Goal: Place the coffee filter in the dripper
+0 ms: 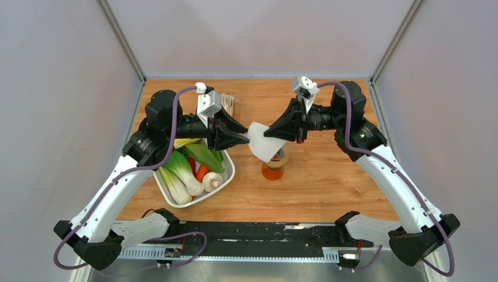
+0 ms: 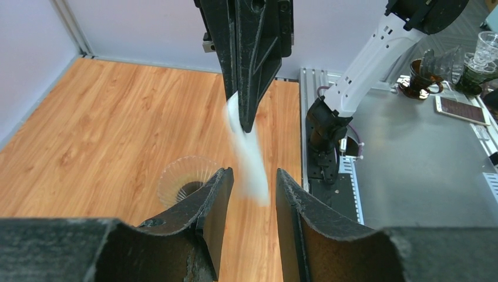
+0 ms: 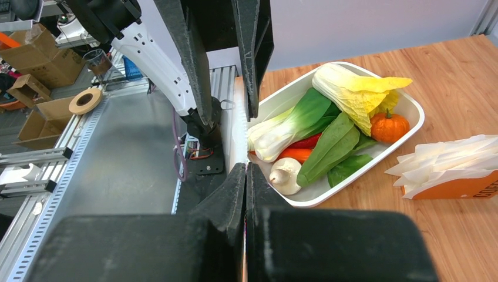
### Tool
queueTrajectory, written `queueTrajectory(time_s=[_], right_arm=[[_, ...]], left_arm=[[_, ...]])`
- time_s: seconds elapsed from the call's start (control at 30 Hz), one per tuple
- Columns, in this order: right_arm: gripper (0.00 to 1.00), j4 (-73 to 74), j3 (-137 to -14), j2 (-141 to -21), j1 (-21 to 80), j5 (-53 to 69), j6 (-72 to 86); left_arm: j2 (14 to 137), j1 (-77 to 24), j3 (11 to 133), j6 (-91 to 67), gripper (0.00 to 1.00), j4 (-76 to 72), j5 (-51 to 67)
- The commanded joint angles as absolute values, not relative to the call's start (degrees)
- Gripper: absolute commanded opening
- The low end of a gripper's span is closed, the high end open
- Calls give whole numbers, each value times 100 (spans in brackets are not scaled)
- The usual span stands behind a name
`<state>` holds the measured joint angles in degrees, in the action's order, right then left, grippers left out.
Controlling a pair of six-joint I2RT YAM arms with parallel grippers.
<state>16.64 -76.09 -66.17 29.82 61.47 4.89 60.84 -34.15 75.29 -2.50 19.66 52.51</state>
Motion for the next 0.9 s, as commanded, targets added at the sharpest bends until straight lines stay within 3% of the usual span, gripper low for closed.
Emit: queueTrajectory(time_s=[0.0,0.13,0.3,0.47,0.73,0.87], right_arm=[[0,1549,-7623,-6478,2972,6072,562],[0,1543,-7637,-6485,2971,6107,571],[0,1555,-7621,-6450,2970,6359,527],[0,1573,-7539,-6359,2962,6807,469],[0,1737,-7499,-6346,2966,7065,362],[0,1734,-7530,-6385,2970,6936,317]], left_arm=[[5942,-3450,7488,-263,43,1846,5187],[5979,-3448,7491,-276,42,1794,5181],[5909,-3451,7333,-239,34,1600,5519],[5747,-3445,7229,68,35,1817,5727],[5707,-3417,7256,341,27,1947,5875],[5789,-3438,7259,90,37,1833,5920]])
